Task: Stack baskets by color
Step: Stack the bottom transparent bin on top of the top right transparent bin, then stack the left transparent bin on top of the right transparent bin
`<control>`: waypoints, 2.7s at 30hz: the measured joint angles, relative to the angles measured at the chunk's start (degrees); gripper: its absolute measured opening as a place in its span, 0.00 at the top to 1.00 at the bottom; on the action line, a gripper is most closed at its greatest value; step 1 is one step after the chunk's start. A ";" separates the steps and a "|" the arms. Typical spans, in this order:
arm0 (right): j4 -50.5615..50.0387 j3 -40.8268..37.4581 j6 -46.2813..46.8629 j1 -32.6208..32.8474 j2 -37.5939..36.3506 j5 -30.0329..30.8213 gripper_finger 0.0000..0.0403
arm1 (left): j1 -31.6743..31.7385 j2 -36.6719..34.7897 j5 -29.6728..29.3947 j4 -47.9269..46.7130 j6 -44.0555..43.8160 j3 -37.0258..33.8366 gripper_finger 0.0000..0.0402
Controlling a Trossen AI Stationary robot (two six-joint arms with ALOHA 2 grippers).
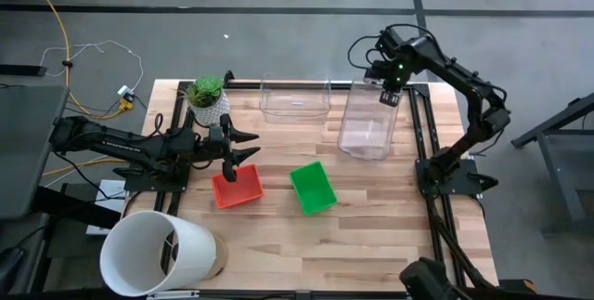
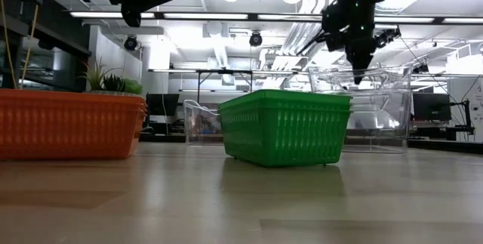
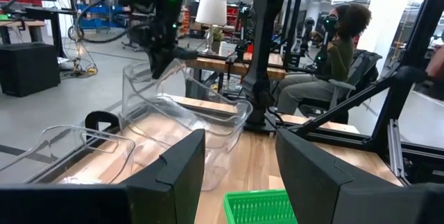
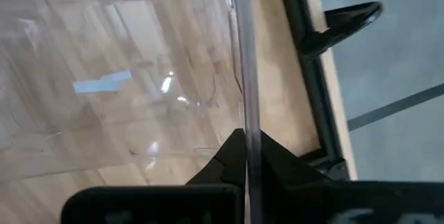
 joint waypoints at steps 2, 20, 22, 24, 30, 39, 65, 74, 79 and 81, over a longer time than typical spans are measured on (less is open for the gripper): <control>0.94 -1.70 0.01 0.00 0.02 0.05 1.00 | -0.01 0.00 0.00 0.00 0.01 0.00 0.59; 8.19 -5.72 4.26 0.00 0.02 2.55 0.78 | -0.02 0.00 0.00 0.00 0.01 0.00 0.59; 8.11 -5.72 4.78 0.02 -0.03 4.81 0.68 | -0.01 0.01 0.00 0.00 0.01 0.00 0.59; 7.92 -5.70 4.99 0.00 -0.44 5.98 0.59 | -0.01 0.00 0.01 0.00 0.01 0.00 0.59; 4.16 -3.10 6.51 0.00 -3.07 3.48 0.43 | 0.00 0.00 0.00 0.00 0.06 0.00 0.59; 5.33 -2.83 11.86 0.81 -13.99 -30.39 0.43 | 0.00 0.00 0.00 0.00 0.94 0.00 0.59; 54.17 -41.77 32.48 28.40 -41.56 -25.75 0.49 | 1.33 0.00 -0.07 -2.60 1.98 0.00 0.59; 76.55 -51.70 36.53 34.76 -45.53 -15.03 0.49 | 4.83 0.00 0.00 -2.62 -1.73 0.00 0.59; 76.59 -51.68 36.53 35.44 -45.42 -14.77 0.49 | 5.16 0.00 1.16 -2.60 -2.51 0.00 0.59; 76.59 -51.66 36.53 35.45 -45.42 -14.79 0.49 | 5.13 0.02 0.60 -2.39 -2.93 0.00 0.59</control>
